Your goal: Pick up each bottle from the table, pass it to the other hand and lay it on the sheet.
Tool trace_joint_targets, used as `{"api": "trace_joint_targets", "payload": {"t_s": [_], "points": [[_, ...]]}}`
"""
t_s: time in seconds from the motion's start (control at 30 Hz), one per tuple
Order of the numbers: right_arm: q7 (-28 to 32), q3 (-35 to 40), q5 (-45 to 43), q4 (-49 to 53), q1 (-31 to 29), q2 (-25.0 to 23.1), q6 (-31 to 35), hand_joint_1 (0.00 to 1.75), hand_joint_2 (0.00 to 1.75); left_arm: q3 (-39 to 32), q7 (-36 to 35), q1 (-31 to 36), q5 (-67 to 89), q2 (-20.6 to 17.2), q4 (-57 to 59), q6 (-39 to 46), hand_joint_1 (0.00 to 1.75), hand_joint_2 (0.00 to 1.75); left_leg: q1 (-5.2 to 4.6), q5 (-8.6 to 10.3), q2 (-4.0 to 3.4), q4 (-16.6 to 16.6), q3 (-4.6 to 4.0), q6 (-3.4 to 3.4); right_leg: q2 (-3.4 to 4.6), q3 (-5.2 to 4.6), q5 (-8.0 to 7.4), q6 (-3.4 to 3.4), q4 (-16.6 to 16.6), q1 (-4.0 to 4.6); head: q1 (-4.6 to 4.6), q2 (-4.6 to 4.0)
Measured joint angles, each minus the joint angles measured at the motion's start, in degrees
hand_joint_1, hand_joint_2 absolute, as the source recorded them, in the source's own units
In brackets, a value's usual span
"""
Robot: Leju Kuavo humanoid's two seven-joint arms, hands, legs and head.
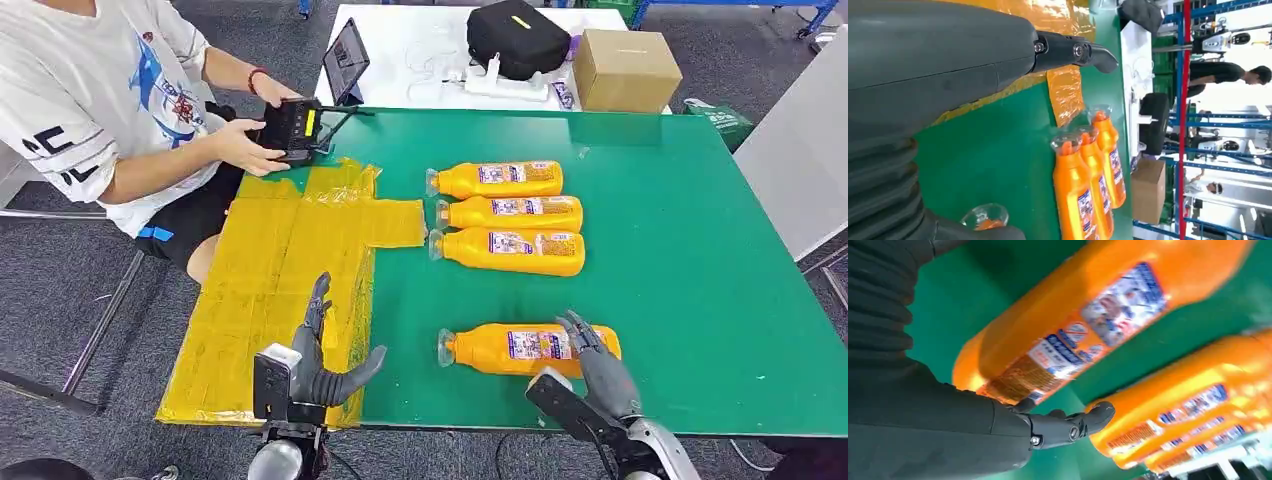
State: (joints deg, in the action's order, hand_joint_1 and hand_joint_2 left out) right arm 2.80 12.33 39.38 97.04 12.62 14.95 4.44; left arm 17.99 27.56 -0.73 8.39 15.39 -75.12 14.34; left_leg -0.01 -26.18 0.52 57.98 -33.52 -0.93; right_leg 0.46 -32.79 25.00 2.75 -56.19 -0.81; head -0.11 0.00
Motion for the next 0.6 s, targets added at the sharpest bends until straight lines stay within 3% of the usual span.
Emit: {"api": "trace_joint_targets", "payload": {"t_s": [0.37,0.6], "points": [[-2.1,1.8,6.8,-2.0,-3.4,4.0,0.2,0.00,1.75,-0.5,-0.6,0.9,0.2,0.3,1.8,-1.3,0.00,1.75,0.00,0.01,0.01,0.0,0.00,0.00,0.00,0.01,-0.01,0.01,0.0,0.00,0.00,0.00],[2.4,3.1,13.8,-4.8,-7.1,3.3,4.4,0.00,1.75,-0.5,-1.0,2.2,0.2,0.5,3.0,-2.4,0.00,1.75,0.00,0.01,-0.01,0.0,-0.01,0.00,0.00,-0.01,-0.01,0.01,0.0,0.00,0.00,0.00]]}}
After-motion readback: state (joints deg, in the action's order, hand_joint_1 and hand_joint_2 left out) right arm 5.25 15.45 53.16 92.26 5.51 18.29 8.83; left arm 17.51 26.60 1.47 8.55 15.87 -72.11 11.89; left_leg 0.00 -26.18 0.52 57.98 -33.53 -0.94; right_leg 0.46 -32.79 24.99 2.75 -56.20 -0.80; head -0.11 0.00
